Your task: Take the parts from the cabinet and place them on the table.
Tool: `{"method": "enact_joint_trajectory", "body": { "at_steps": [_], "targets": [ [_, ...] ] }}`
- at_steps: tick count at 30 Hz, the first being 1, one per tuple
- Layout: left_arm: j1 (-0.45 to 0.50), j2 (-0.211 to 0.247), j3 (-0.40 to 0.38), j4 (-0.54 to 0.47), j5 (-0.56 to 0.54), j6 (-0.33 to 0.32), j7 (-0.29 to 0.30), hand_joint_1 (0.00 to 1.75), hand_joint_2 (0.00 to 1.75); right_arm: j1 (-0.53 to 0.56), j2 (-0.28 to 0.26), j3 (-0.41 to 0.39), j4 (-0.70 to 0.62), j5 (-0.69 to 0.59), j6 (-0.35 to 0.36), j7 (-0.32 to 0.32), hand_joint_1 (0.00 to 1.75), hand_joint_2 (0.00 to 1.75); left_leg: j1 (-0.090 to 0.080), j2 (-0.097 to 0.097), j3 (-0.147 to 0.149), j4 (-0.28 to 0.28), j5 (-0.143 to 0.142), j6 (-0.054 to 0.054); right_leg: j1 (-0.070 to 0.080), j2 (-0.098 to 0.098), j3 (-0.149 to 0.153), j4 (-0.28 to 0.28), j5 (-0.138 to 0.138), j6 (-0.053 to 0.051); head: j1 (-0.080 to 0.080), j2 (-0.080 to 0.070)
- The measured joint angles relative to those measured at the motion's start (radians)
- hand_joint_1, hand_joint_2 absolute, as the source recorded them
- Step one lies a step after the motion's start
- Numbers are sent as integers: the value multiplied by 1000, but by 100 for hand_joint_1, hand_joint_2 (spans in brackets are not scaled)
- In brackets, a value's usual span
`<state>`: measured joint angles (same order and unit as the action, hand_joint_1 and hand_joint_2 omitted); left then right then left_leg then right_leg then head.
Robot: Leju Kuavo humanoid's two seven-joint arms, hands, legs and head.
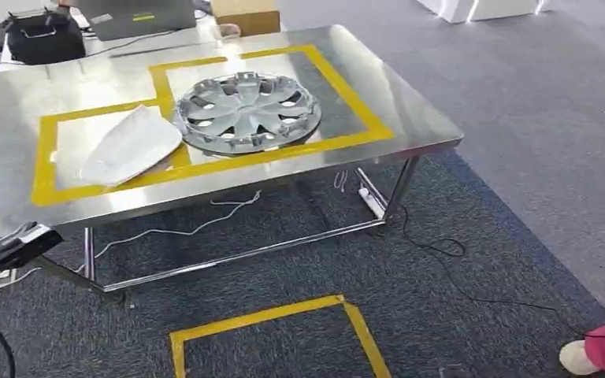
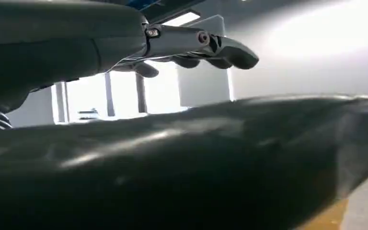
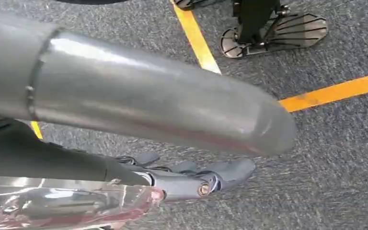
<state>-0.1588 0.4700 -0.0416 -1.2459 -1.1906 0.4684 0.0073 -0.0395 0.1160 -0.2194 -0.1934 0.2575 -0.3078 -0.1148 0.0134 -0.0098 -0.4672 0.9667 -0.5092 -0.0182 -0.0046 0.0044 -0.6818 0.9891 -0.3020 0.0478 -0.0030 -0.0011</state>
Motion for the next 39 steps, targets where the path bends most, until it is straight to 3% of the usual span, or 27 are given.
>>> {"method": "enact_joint_trajectory", "body": {
  "at_steps": [1, 2, 4, 5, 6, 8, 9, 10, 15, 17, 18, 19, 20, 22, 23, 25, 27, 28, 29, 30, 31, 33, 34, 35, 37, 38, 39],
  "targets": [
    [-2, -1, -2, 0, 0, -1, 0, 0, 0, 4, 0, -2, 0, -1, 0, 0, 0, 0, 5, 6, -12, -2, 15, 12, -5, 1, -5, 3, -7, 5, -2, 0],
    [-4, -2, -5, 0, 0, -1, 0, 0, 0, 5, -2, -3, 0, -1, 0, 1, 0, 0, 4, 7, -21, -2, 26, 17, -5, -1, -23, 27, -56, 10, 1, 0],
    [-7, -3, -8, 0, -2, -2, 1, 0, 0, 4, -2, -8, 0, -2, 2, 0, 0, 0, 2, 7, -52, -1, 51, 27, -4, 0, -60, 177, -192, 15, 5, 0],
    [-8, -5, -10, 1, -2, -2, 1, 0, 0, 3, -2, -9, 0, -3, 3, 0, 0, 0, -1, 7, -69, -1, 65, 28, -4, 0, -78, 262, -236, 15, 4, 0],
    [-9, -6, -11, 2, -2, -2, 1, 0, 0, 2, -2, -10, 0, -3, 3, -1, 0, 0, -4, 7, -86, 0, 78, 29, -4, 0, -83, 320, -249, 14, 5, 0],
    [-10, -8, -15, 3, -3, -2, 2, 0, 0, 3, -2, -14, 0, -4, 3, -1, 0, 0, -8, 7, -119, 0, 104, 27, -1, 0, -41, 322, -197, 7, 5, 0],
    [-10, -7, -17, 3, -4, -1, 3, 0, 0, 3, -2, -16, 0, -4, 3, -1, 0, 0, -9, 7, -134, 1, 115, 26, 1, 0, 6, 272, -165, 1, 5, 0],
    [-12, -7, -17, 3, -4, -1, 5, 0, 0, 1, -2, -17, 0, -4, 3, -2, 0, 0, -10, 7, -149, 1, 128, 23, 5, 1, 78, 181, -152, -7, 4, 0],
    [-12, -7, -17, 3, -4, -1, 5, 0, 0, 0, -2, -17, 0, -4, 3, -2, 0, 0, -10, 7, -151, 1, 132, 21, 6, 2, 107, 147, -156, -10, 4, 0],
    [-14, -7, -17, 3, -5, 0, 6, 0, 0, -2, -3, -18, 0, -4, 3, -2, 0, 0, -10, 7, -155, 3, 138, 19, 8, 4, 162, 76, -185, -17, 5, 0],
    [-22, -7, -19, 4, -8, 1, 7, 0, 0, -7, -3, -18, 0, -5, 4, -5, 0, 0, -8, 8, -165, -4, 176, -4, 18, 4, 191, -8, -199, -30, 6, 0],
    [-17, -6, -20, 5, -8, 1, 7, 0, 0, -5, -3, -18, 1, -6, 5, -5, 0, 0, -6, 7, -182, 7, 147, -15, 10, -3, 177, -14, -172, -45, 5, 0],
    [-19, -5, -20, 6, -8, 1, 7, 0, 0, -4, -6, -19, 1, -6, 5, -5, 0, 0, -5, 8, -201, 54, 79, -20, 10, -3, 165, -14, -160, -52, -1, 0],
    [-20, -6, -21, 7, -8, 1, 7, 0, 0, -4, -6, -19, 1, -6, 6, -5, 0, 0, -3, 8, -249, 226, -43, -29, 10, -4, 128, -12, -130, -52, -2, 0],
    [-19, -7, -22, 8, -8, 1, 7, 0, 0, -4, -6, -19, 1, -6, 6, -5, 0, 0, -3, 8, -261, 296, -61, -31, 10, -5, 109, -10, -117, -52, -2, 0],
    [-18, -7, -23, 10, -8, 1, 7, 0, 0, -3, -6, -19, 1, -6, 6, -5, 0, 0, -2, 8, -232, 311, -15, -33, 10, -6, 76, -7, -93, -50, -2, 0],
    [-21, -7, -22, 10, -8, 1, 7, 0, 0, -3, -6, -19, 1, -6, 6, -5, 0, 0, 1, 8, -135, 193, 47, -34, 7, -6, 45, -2, -72, -42, -2, 0],
    [-22, -7, -22, 10, -8, 1, 7, 0, 0, -5, -6, -19, 0, -6, 6, -5, 0, 0, 5, 8, -68, 108, 40, -37, 9, -6, 37, 4, -64, -36, -3, 0],
    [-26, -7, -23, 10, -8, 1, 7, 0, 0, -4, -8, -19, 0, -6, 6, -6, 0, 0, 7, 7, 3, 13, 9, -36, 15, -4, 27, 13, -60, -31, -4, 0],
    [-26, -8, -23, 10, -8, 1, 7, 0, 0, -5, -7, -19, 0, -6, 6, -6, 0, 0, 2, 4, 5, 3, -4, -15, 16, -4, 24, 16, -51, -24, 1, 0],
    [-24, -7, -23, 10, -8, 2, 7, 0, 0, -5, -7, -19, 0, -6, 6, -6, 0, 0, 1, 6, -3, 3, -1, -11, 15, -4, 23, 15, -42, -20, -2, 0],
    [-24, -8, -23, 11, -8, 0, 7, 0, 0, -1, -8, -19, 0, -6, 6, -6, 0, 0, -1, 7, -13, 3, 10, 12, 9, -5, 17, 7, -33, -7, -3, 0],
    [-28, -8, -23, 11, -8, 0, 7, 0, 0, 1, -8, -19, 0, -6, 7, -6, 0, 0, 0, 9, -21, 2, 20, 22, 6, -4, 6, 21, -57, -1, -4, 0],
    [-29, -8, -23, 11, -8, 0, 7, 0, 0, 4, -8, -19, 0, -6, 7, -6, 0, 0, 0, 9, -30, 2, 30, 30, 7, -3, -12, 64, -111, 3, 2, 0],
    [-28, -8, -23, 11, -8, 0, 7, 0, 0, 3, -7, -19, 0, -6, 10, -6, 0, 0, -2, 8, -52, 3, 49, 34, 5, -4, -64, 219, -216, 10, 3, 0],
    [-28, -9, -24, 12, -8, 0, 7, 0, 0, 3, -7, -19, 0, -6, 10, -7, 0, 0, -3, 8, -65, 3, 58, 34, 5, -4, -86, 296, -243, 11, 3, 0],
    [-27, -9, -24, 13, -8, 0, 7, 0, 0, 4, -7, -19, 0, -6, 10, -6, 0, 0, -4, 8, -76, 4, 66, 33, 5, -4, -91, 337, -239, 10, 3, 0]
  ]
}}
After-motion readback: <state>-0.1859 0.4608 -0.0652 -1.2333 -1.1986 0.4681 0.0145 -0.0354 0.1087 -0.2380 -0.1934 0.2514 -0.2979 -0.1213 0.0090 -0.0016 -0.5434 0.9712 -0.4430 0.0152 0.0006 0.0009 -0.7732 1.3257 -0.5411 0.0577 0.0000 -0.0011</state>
